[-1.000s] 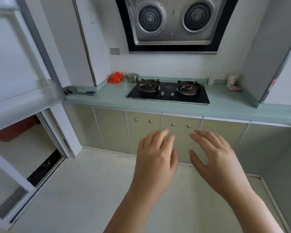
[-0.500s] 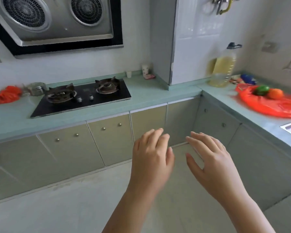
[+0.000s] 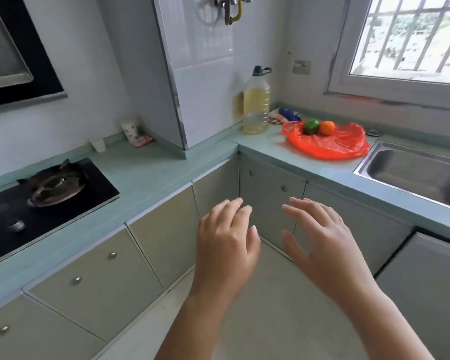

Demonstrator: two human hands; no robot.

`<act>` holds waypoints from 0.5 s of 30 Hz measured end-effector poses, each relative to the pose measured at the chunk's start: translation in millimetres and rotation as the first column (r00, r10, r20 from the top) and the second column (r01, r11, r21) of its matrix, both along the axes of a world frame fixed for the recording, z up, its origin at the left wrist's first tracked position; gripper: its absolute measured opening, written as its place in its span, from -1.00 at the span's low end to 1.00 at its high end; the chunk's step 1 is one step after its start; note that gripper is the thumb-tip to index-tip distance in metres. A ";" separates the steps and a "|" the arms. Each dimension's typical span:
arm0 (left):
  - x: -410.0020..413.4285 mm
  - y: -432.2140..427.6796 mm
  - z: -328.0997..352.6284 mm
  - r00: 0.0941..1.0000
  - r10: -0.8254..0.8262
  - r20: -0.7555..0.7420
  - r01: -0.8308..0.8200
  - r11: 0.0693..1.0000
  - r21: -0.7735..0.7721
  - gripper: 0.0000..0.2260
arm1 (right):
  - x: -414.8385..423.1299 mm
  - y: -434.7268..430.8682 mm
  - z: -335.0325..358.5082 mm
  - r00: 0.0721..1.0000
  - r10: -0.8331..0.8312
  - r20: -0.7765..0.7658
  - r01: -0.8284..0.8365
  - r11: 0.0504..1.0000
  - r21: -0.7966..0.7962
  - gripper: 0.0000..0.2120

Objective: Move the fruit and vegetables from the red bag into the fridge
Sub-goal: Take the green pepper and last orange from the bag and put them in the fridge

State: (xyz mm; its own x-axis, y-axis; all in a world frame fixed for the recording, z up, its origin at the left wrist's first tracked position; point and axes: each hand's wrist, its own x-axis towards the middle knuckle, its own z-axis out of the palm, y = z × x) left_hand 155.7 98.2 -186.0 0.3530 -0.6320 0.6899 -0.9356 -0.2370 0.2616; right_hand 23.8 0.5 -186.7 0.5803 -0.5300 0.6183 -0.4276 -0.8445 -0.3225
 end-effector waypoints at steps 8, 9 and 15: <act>40.4 -52.2 -25.9 0.983 -0.146 -0.112 0.155 0.985 0.075 -0.67 | 37.2 -45.9 -7.9 0.989 -0.146 -0.024 0.146 0.989 -0.002 -0.60; 47.2 -62.0 -26.7 0.981 -0.154 -0.116 0.163 0.984 0.077 -0.67 | 43.2 -54.5 -8.1 0.988 -0.155 -0.019 0.155 0.988 -0.001 -0.60; 75.8 -143.3 -34.7 0.972 -0.202 -0.122 0.211 0.975 0.073 -0.66 | 63.6 -121.5 -18.9 0.975 -0.222 -0.022 0.223 0.974 0.030 -0.60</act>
